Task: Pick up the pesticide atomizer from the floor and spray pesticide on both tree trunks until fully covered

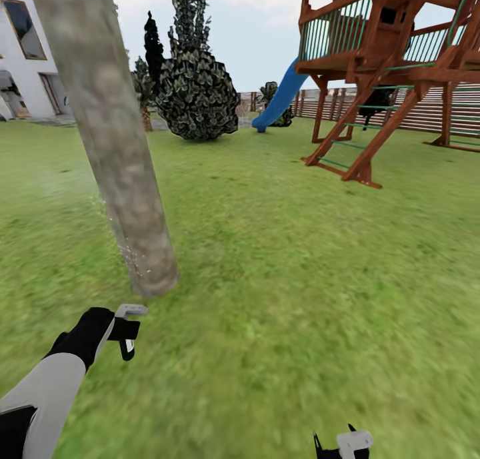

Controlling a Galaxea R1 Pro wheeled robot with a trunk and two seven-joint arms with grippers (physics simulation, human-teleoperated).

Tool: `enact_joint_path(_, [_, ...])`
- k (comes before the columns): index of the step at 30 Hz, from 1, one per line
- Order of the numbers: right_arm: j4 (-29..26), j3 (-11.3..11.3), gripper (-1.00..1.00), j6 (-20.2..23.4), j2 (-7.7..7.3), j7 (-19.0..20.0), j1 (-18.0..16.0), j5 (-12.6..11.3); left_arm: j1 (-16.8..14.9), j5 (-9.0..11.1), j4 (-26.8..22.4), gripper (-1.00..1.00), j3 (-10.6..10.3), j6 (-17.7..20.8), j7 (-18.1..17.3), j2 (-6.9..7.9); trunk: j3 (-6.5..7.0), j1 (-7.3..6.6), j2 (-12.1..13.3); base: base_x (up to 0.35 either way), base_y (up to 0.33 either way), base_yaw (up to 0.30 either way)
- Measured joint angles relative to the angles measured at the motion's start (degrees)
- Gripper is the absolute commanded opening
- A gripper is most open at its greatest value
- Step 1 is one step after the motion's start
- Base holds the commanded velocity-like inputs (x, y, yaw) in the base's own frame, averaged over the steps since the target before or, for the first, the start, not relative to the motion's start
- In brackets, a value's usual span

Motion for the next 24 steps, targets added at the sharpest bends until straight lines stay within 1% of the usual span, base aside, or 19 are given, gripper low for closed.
enact_joint_path(11, [0.05,0.0,1.0,0.0,0.0,0.0,0.0,0.09,0.0,0.01,0.0,-1.0,0.08,0.04,0.0,-0.08,0.0,0.0,0.0,0.233,-0.19,0.276])
enact_joint_path(15, [-0.01,-0.01,1.0,0.0,0.0,0.0,0.0,0.08,0.0,0.13,0.0,-1.0,0.08,0.0,-0.09,-0.06,0.0,0.0,0.0,0.067,-0.043,0.276])
enact_joint_path(16, [-0.02,-0.01,1.0,0.0,0.0,0.0,0.0,0.06,0.0,0.56,0.08,-1.0,0.07,-0.24,-0.18,-0.15,0.0,0.0,0.0,0.007,-0.004,0.146])
enact_joint_path(17, [-0.02,-0.01,1.0,0.0,0.0,0.0,0.0,0.05,0.0,2.16,-0.08,-1.0,0.03,-1.52,-0.14,-0.42,0.0,0.0,0.0,0.004,-0.003,0.094])
enact_joint_path(19, [-0.03,0.0,1.0,0.0,0.0,0.0,0.0,0.07,0.0,3.22,-0.45,-1.0,0.13,-2.98,-0.05,-0.51,0.0,0.0,0.0,0.001,-0.001,0.029])
enact_joint_path(21, [-0.03,0.0,1.0,0.0,0.0,0.0,0.0,0.02,-0.46,3.77,-0.73,-1.0,-0.12,-3.32,-0.47,-0.56,0.0,0.0,0.0,0.0,0.0,0.005])
enact_joint_path(24, [-0.03,0.0,1.0,0.0,0.0,0.0,0.0,0.0,-1.83,3.81,-1.17,-1.0,-0.53,-2.71,-0.68,-1.04,0.01,0.0,0.0,0.0,0.0,0.0])
